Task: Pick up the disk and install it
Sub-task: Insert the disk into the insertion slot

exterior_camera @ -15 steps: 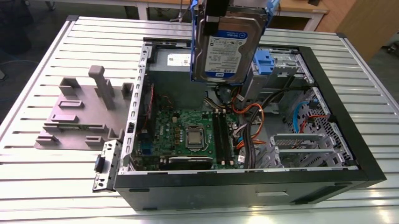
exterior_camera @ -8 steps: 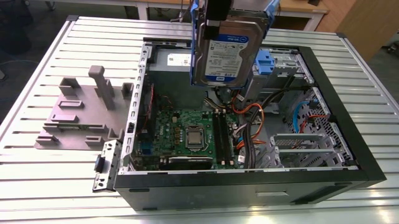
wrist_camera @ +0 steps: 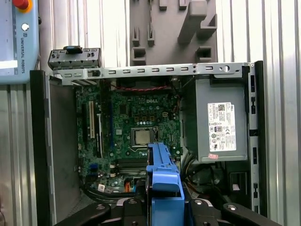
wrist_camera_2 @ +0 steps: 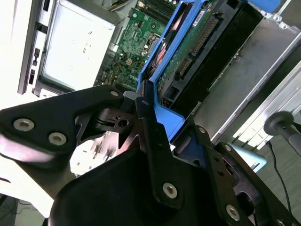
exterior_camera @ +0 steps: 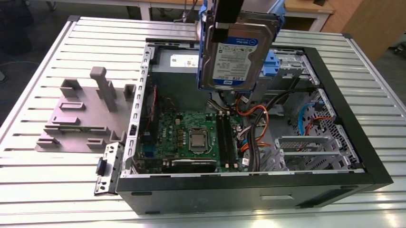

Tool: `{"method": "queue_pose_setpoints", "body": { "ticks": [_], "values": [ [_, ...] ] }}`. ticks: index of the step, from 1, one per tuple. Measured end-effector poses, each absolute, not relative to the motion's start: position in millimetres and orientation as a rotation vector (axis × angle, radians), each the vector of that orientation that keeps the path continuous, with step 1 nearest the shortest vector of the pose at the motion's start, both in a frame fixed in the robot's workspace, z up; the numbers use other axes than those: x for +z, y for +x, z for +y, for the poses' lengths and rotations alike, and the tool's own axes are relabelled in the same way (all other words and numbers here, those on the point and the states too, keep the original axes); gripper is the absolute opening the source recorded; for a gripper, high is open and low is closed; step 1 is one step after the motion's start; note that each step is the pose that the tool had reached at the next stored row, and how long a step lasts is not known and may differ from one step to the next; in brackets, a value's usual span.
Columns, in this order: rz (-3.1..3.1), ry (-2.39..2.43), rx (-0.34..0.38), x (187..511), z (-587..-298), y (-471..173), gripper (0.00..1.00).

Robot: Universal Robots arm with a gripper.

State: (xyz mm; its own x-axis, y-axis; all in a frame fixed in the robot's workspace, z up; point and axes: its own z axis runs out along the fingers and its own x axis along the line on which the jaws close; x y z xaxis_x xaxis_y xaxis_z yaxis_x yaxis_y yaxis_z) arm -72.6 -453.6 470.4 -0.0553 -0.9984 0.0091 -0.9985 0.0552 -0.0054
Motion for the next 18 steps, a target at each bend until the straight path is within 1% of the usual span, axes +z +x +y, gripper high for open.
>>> {"method": "queue_pose_setpoints", "body": {
  "ticks": [18],
  "values": [
    [-2.277,2.155,0.022,469.6,-459.8,-62.9,0.36]
  ]
}}
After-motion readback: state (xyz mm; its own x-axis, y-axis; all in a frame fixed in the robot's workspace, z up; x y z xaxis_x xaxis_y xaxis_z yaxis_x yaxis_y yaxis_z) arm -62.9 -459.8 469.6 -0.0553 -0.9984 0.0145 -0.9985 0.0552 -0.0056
